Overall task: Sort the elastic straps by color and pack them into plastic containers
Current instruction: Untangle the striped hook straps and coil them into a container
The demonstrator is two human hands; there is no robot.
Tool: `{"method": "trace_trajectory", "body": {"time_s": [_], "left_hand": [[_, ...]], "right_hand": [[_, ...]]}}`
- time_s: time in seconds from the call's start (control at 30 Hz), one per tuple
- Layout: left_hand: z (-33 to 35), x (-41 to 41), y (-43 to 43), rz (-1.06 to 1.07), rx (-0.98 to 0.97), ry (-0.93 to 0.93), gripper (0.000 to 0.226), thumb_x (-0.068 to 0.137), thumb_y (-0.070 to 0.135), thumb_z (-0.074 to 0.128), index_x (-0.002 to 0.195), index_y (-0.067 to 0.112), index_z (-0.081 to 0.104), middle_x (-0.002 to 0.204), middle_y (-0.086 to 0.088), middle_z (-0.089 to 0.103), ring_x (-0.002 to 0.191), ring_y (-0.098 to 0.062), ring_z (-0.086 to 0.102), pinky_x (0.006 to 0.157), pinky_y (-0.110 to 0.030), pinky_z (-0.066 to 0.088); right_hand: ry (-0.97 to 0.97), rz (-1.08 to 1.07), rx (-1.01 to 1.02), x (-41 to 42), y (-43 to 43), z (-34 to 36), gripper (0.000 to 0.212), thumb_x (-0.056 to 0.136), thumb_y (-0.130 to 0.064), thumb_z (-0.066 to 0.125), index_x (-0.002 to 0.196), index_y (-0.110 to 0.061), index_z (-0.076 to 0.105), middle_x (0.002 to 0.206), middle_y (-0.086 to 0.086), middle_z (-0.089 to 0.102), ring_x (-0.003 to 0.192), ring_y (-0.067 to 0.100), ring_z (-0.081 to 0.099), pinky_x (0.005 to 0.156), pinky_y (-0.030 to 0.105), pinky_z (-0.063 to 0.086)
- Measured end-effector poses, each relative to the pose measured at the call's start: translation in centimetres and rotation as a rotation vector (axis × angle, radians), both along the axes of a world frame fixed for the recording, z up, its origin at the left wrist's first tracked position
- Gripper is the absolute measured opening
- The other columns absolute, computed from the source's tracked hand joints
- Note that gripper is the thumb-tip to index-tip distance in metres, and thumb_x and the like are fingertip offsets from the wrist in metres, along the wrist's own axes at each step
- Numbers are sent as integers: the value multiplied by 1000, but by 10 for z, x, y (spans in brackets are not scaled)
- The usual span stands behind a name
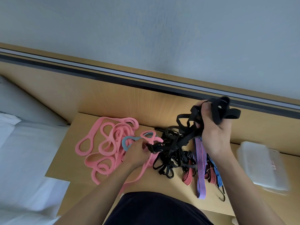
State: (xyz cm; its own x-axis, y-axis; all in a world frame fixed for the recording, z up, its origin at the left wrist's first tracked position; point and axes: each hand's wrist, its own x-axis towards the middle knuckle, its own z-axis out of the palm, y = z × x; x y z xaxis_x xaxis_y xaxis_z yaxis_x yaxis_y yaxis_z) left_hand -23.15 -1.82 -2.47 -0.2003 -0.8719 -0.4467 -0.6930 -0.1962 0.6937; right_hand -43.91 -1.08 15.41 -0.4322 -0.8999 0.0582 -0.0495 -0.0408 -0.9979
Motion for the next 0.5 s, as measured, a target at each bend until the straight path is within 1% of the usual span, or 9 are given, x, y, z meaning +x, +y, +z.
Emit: {"method": "trace_trajectory", "body": {"time_s": [0.03,0.1,0.2,0.23,0.3,0.37,0.4,0.43,0.5], "left_hand": [[0,-1,-1,20,20,0,18,92,19,57,108,26,58,94,11,63,89,-15,62,70,-28,45],[-1,0,-3,29,34,-22,17,94,18,56,109,25,54,92,9,64,86,-14,62,66,-29,42],[-1,6,-7,43,15,-30,5,97,19,55,101,19,53,81,8,61,81,-20,61,61,-33,40],[-2,10,-9,52,5,-30,6,97,16,53,102,18,54,81,7,61,82,-23,62,60,-33,40],[-1,17,-11,62,-35,-57,18,95,10,51,110,15,58,87,3,64,87,-27,65,62,-32,40],[0,25,-13,45,-90,-102,28,92,7,54,118,13,61,96,0,66,93,-27,65,67,-30,40],[1,27,-14,29,-115,-125,30,91,6,55,119,14,61,99,-1,68,93,-26,65,68,-29,41],[2,29,-13,33,-136,-136,29,92,5,54,118,15,62,99,0,70,89,-26,64,66,-30,41],[6,32,-13,105,-161,-118,19,96,5,48,101,20,59,86,4,69,76,-24,65,58,-34,46]], "right_hand": [[7,24,-10,1,0,1,29,88,-57,59,88,-30,69,79,-12,67,68,9,53,56,19,46],[14,56,-10,2,2,-1,23,88,-56,59,86,-35,68,80,-12,68,71,8,57,59,21,48],[94,96,-1,-3,6,-11,23,91,-51,57,95,-29,65,85,-4,67,82,14,59,71,33,50],[133,120,0,-5,7,-17,22,93,-43,56,101,-24,63,89,1,65,83,17,58,73,32,48],[197,158,-9,-10,9,-28,18,94,-19,55,112,-20,60,97,-3,65,91,16,61,79,22,48],[226,199,3,-11,12,-38,40,89,3,52,116,-26,58,104,-10,65,99,17,62,84,26,50],[238,212,21,-10,13,-41,48,87,7,51,117,-29,58,106,-11,65,100,17,63,85,30,52],[265,217,34,-9,14,-44,51,83,6,49,118,-30,59,107,-13,66,101,14,64,87,29,51],[348,229,44,-7,17,-48,49,76,-8,46,117,-31,61,107,-16,68,101,10,65,87,19,50]]}}
